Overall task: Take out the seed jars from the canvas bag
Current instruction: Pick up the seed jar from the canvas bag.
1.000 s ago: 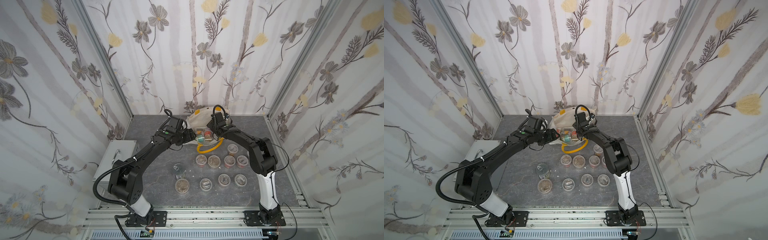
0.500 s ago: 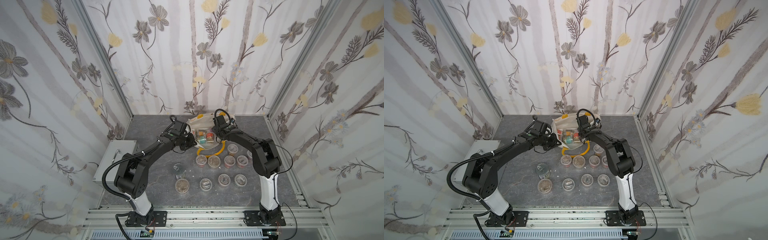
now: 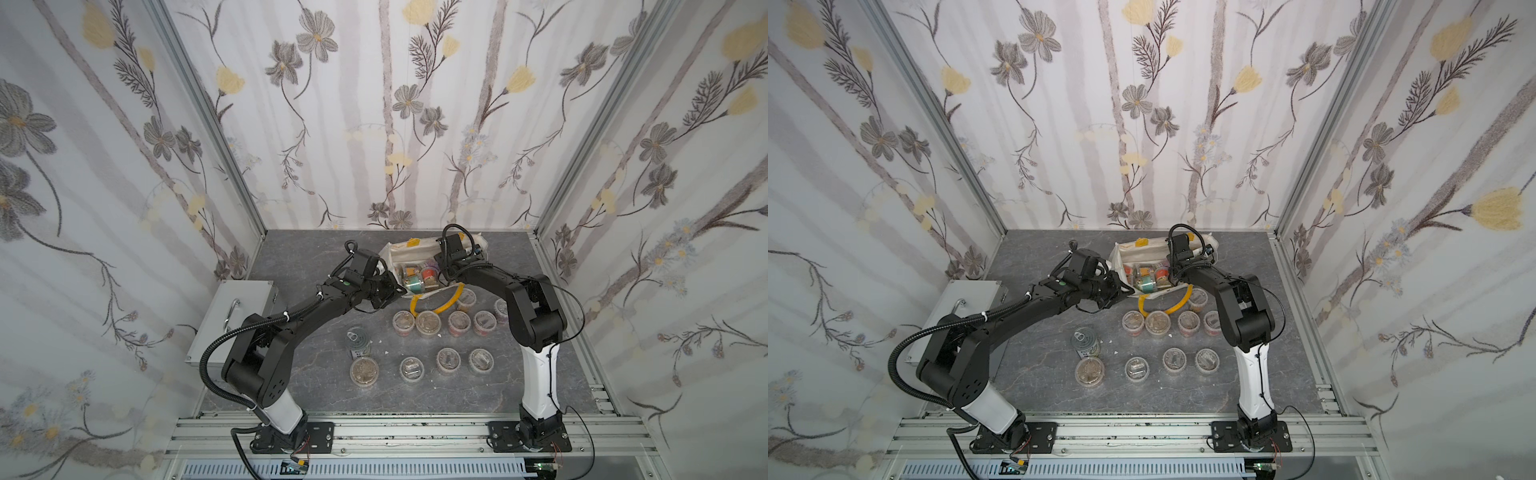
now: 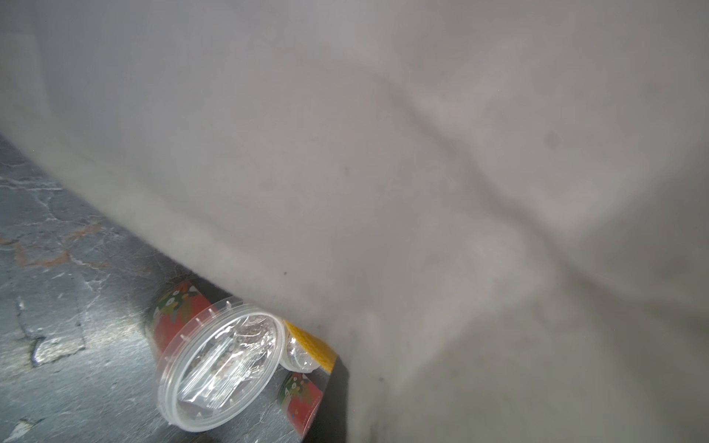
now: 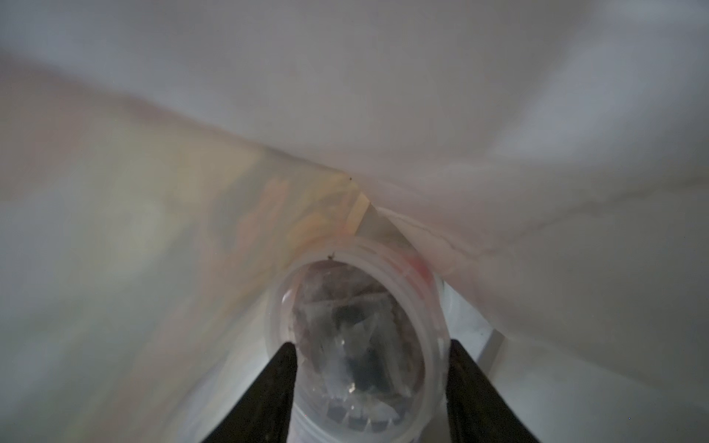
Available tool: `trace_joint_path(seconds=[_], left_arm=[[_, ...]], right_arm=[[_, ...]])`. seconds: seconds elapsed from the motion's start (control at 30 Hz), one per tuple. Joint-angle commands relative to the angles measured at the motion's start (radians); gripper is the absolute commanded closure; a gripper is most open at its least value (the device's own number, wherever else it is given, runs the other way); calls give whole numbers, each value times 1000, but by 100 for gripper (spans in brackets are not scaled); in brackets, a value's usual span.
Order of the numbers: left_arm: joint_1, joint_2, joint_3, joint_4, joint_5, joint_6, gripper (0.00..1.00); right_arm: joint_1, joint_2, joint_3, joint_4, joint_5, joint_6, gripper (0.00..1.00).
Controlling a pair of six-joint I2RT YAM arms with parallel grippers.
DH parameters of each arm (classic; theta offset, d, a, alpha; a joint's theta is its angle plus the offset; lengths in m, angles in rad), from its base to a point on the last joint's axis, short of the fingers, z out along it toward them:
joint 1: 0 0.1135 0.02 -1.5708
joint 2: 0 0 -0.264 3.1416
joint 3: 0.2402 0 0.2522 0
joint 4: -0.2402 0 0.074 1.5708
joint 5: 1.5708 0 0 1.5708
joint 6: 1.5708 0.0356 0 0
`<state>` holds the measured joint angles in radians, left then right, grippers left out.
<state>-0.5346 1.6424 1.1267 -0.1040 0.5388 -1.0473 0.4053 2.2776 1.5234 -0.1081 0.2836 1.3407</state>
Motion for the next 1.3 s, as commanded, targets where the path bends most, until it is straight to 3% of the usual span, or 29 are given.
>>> trace_joint_path(seconds=[0.0, 0.1, 0.27, 0.57, 1.27], left_arm=[[-2, -9, -13, 36, -18, -32, 91], [-7, -6, -28, 58, -17, -47, 91], [-30, 5, -38, 72, -23, -50, 91], [-55, 21, -39, 82, -20, -60, 91], [-34, 13, -20, 49, -79, -88, 87]], right_arm=[[-11, 9, -7, 61, -44, 61, 43], [-11, 23, -6, 63, -58, 70, 45], [-5, 36, 32, 70, -38, -28, 64], [3, 28, 60, 88, -49, -178, 80], [57, -79, 28, 84, -160, -253, 89]])
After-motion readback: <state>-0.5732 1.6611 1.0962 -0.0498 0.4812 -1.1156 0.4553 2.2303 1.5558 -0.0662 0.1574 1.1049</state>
